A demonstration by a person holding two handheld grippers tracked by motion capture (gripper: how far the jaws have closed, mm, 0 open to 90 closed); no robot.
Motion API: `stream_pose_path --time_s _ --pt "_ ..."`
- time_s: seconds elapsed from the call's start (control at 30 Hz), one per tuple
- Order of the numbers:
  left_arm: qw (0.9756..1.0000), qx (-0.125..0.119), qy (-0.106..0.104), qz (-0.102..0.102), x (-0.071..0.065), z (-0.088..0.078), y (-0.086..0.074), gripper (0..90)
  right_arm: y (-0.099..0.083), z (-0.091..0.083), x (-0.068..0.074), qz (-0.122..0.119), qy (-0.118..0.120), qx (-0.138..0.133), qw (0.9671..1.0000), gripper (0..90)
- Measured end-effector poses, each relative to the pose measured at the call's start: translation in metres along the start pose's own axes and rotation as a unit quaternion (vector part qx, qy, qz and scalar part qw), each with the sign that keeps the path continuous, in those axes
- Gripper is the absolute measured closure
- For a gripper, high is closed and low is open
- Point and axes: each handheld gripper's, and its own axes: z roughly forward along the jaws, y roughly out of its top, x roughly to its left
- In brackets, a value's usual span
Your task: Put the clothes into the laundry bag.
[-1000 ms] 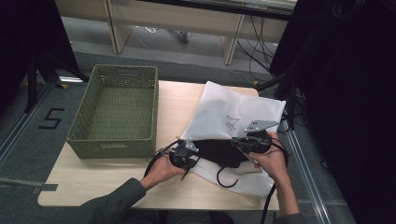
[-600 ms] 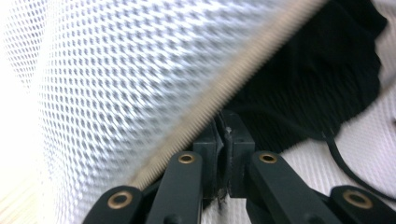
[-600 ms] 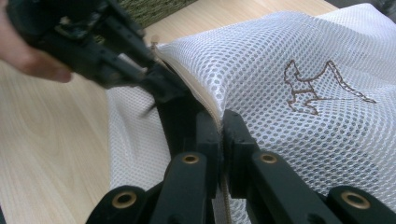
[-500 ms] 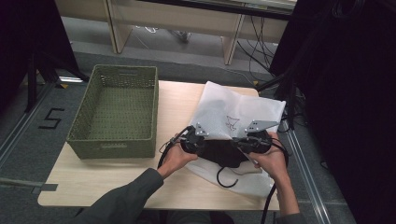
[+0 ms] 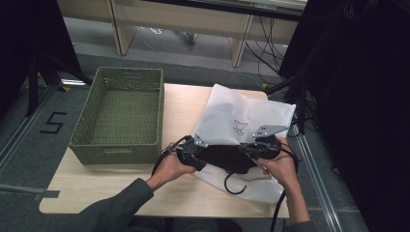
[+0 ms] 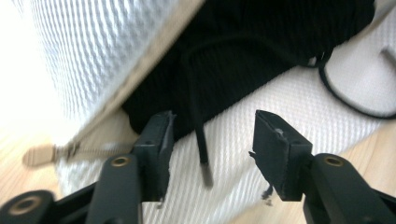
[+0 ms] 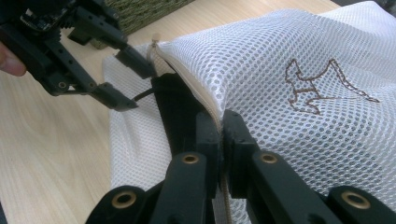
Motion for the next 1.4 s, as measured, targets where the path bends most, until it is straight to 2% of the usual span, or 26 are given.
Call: stream_pose_path --time_s 0.13,0.2,0.27,0.3,0.33,0.47,0.6,0.63,0.67,0.83,0.9,1.0,1.07,1.13,1.27,1.4 --pt "0.9992 0.039 -0.006 0.004 0.004 0.011 -0.011 65.7 0.0 0.0 0.001 -0.001 0.001 0.003 1.0 87.3" --pt "0.9992 0.039 -0.005 0.003 0.005 0.016 -0.013 78.4 0.001 0.0 0.001 -0.001 0.001 0.002 1.0 87.3" --pt "0.9996 0.026 -0.003 -0.01 0.008 0.026 -0.014 84.0 0.001 0.001 0.001 -0.004 0.002 0.002 1.0 87.3" --pt "0.9996 0.026 -0.003 -0.01 0.008 0.026 -0.014 84.2 0.001 0.001 0.002 -0.003 0.001 0.003 1.0 87.3" --pt "0.9998 0.011 0.004 -0.016 0.008 0.032 -0.008 84.5 0.001 0.001 0.002 -0.003 0.001 0.004 1.0 87.3" --pt "0.9998 0.007 0.012 -0.016 0.008 0.041 0.002 84.8 0.001 0.001 0.002 -0.003 0.003 0.005 1.0 87.3" --pt "0.9993 -0.008 0.03 -0.021 0.009 0.049 0.014 84.8 0.001 0.001 0.001 -0.003 0.004 0.005 1.0 87.3" --pt "0.999 -0.014 0.031 -0.03 0.01 0.052 0.016 84.8 0.0 0.001 0.002 -0.002 0.005 0.005 1.0 87.3" --pt "0.9987 -0.016 0.031 -0.036 0.011 0.055 0.017 84.8 0.0 0.002 0.002 0.0 0.007 0.006 1.0 87.3" --pt "0.9986 -0.017 0.029 -0.041 0.013 0.055 0.016 84.0 -0.001 0.002 0.001 -0.001 0.006 0.007 1.0 87.3" --pt "0.9991 -0.01 0.015 -0.039 0.012 0.051 0.014 78.0 -0.001 0.002 0.001 -0.001 0.006 0.007 1.0 87.4" --pt "0.9995 0.002 -0.001 -0.032 0.005 0.039 0.011 58.2 -0.001 0.002 0.0 0.002 0.005 0.007 1.0 87.3" --pt "0.9997 0.008 -0.001 -0.025 0.0 0.03 0.01 48.7 -0.001 0.002 0.0 0.004 0.005 0.007 1.0 87.3" --pt "0.9996 0.007 0.002 -0.026 -0.004 0.02 0.01 40.0 -0.001 0.002 0.0 0.005 0.005 0.006 1.0 87.3" --pt "0.9997 -0.013 0.008 -0.019 -0.016 -0.002 0.009 33.2 -0.001 0.0 0.0 0.001 0.003 0.003 1.0 87.3" --pt "0.9995 -0.014 -0.028 0.008 -0.037 -0.008 0.008 34.5 -0.001 0.0 -0.001 0.003 0.003 0.003 1.0 87.3"
